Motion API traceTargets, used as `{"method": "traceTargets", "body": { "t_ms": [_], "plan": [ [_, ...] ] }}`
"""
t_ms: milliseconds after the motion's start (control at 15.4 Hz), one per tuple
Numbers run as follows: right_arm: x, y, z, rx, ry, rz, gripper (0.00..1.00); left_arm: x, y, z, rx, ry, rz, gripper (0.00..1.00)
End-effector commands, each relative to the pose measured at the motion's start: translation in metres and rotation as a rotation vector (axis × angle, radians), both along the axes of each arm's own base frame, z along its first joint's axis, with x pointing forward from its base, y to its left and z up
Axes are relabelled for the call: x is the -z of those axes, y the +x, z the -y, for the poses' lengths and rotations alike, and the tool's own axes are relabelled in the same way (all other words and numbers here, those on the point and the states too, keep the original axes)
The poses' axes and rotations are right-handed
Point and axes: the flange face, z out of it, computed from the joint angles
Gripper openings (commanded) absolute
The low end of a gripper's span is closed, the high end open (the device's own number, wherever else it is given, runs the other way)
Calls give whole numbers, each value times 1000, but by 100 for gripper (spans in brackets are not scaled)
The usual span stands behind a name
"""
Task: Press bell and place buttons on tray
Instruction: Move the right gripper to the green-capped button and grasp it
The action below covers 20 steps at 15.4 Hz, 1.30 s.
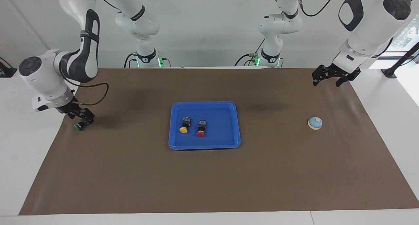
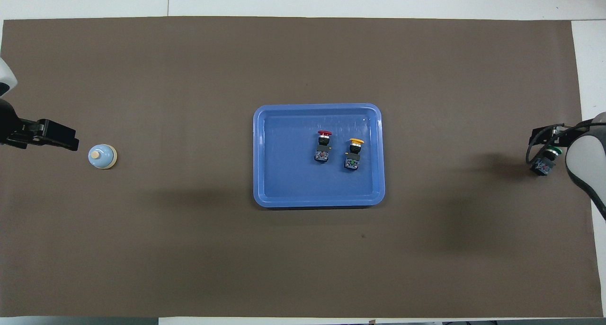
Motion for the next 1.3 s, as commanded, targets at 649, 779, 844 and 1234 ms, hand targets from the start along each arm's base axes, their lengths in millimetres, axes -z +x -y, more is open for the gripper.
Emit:
{"method": "traceTargets", "body": {
  "t_ms": [649,779,844,1234],
  "plan": [
    [48,-39,35,237,-51,1,100,-6,-5,-2,-11,0,-1,100],
    [61,-40,36,247,-45,-15,100,-6,-5,-2,-11,0,-1,100],
    [68,-40,37,249,-43,-20,100,-6,-5,-2,-11,0,-1,100],
    [72,-36,29,209,-41,-26,0,-5,-5,-2,-11,0,-2,100]
  ]
}}
